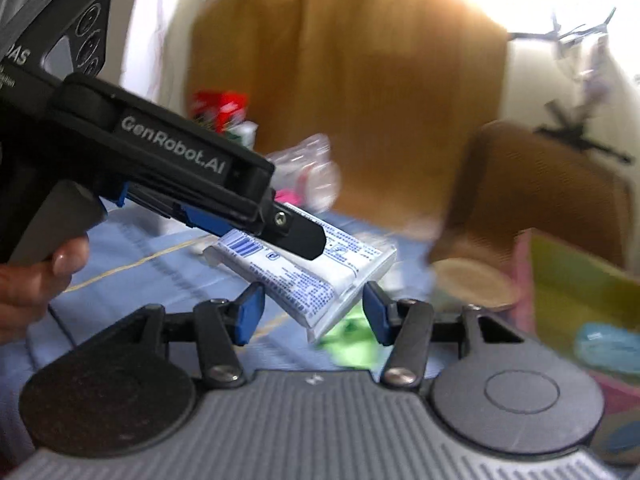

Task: Organize soft objects
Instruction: 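Lower the white packet into the pink tin and open the left tool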

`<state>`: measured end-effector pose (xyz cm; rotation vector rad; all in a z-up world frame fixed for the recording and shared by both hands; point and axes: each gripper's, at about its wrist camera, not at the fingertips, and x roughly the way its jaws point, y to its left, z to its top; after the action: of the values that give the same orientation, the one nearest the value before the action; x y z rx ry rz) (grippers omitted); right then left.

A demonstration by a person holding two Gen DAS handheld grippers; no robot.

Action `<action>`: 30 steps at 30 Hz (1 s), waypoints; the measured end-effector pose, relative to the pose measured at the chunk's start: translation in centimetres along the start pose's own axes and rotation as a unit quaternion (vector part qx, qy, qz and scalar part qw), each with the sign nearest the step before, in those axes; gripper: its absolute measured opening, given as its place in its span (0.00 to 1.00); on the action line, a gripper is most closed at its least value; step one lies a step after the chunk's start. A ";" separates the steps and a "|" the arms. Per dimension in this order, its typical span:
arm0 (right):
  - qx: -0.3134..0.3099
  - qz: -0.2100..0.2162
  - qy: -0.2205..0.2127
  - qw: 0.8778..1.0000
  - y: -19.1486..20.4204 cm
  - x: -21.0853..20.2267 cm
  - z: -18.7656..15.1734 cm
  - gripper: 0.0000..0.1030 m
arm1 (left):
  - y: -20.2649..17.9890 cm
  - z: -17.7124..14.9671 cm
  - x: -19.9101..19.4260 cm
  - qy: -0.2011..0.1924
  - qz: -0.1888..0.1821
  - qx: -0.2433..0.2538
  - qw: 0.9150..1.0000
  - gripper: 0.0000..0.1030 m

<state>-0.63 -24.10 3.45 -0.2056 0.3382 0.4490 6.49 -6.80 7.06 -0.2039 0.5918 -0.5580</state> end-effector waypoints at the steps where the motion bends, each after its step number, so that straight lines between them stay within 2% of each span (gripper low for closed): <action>1: 0.000 -0.014 -0.005 1.000 -0.8 -0.4 0.0 0.55 | -1.1 0.5 0.6 -0.001 -0.006 0.013 1.000 0.64; 9: 0.032 -0.112 -0.015 0.993 -8.9 -3.0 -1.2 0.55 | -9.9 3.0 6.9 0.006 -0.065 0.079 0.995 0.64; 17: 0.062 -0.190 0.010 0.980 -14.9 -3.3 -3.2 0.55 | -14.8 2.5 12.2 0.037 -0.092 0.104 0.990 0.64; 18: 0.065 -0.204 0.018 0.977 -15.6 -3.0 -3.5 0.56 | -15.0 2.3 12.7 0.042 -0.091 0.107 0.989 0.65; 20: 0.068 -0.232 0.041 0.969 -16.8 -2.5 -4.2 0.66 | -15.3 1.6 13.2 0.051 -0.083 0.114 0.989 0.66; 22: 0.085 -0.236 0.035 0.967 -17.2 -2.8 -4.6 0.75 | -15.0 1.0 13.1 0.054 -0.079 0.120 0.988 0.66; 25: 0.089 -0.232 0.028 0.968 -17.0 -3.1 -4.8 0.75 | -13.9 0.6 12.3 0.055 -0.069 0.118 0.989 0.67; 30: 0.080 -0.213 0.002 0.974 -14.9 -3.4 -3.9 0.75 | -10.1 -0.1 8.4 0.034 -0.058 0.098 0.993 0.69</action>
<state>2.27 -39.59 2.86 -0.1162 0.3221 -0.0034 7.80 -19.90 6.42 -0.0331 0.5892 -0.7341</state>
